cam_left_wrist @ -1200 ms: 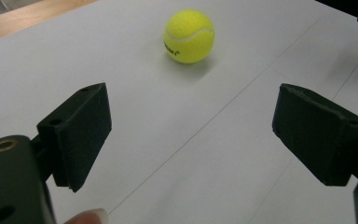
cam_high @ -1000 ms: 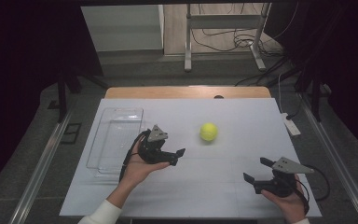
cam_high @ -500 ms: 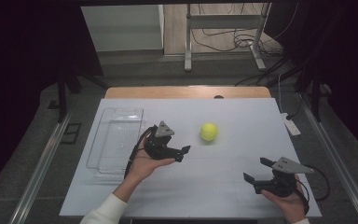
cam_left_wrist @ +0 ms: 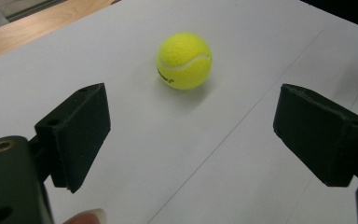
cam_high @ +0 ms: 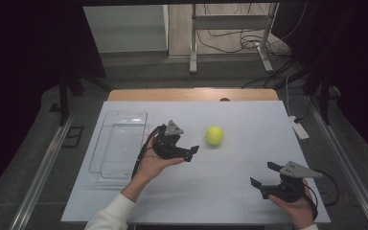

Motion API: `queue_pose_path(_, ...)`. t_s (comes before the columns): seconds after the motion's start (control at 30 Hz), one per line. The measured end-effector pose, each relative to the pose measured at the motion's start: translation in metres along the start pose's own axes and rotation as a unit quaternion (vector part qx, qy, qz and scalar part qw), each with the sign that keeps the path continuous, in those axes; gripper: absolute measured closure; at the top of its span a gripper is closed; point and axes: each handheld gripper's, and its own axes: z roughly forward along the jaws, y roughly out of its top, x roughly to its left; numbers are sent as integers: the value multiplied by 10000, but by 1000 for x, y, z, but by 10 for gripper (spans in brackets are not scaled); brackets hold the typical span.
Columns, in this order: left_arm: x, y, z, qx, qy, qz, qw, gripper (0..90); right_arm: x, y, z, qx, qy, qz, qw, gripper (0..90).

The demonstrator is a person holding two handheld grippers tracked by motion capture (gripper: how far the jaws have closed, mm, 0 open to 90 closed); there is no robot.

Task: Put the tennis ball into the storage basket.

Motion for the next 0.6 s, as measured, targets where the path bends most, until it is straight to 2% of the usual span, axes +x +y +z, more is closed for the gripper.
queue_pose_path(0.6, 5, 6, 10, 91, 41, -40, 9999, 122, 0, -1, 1, 25, -4, 1, 10000, 88)
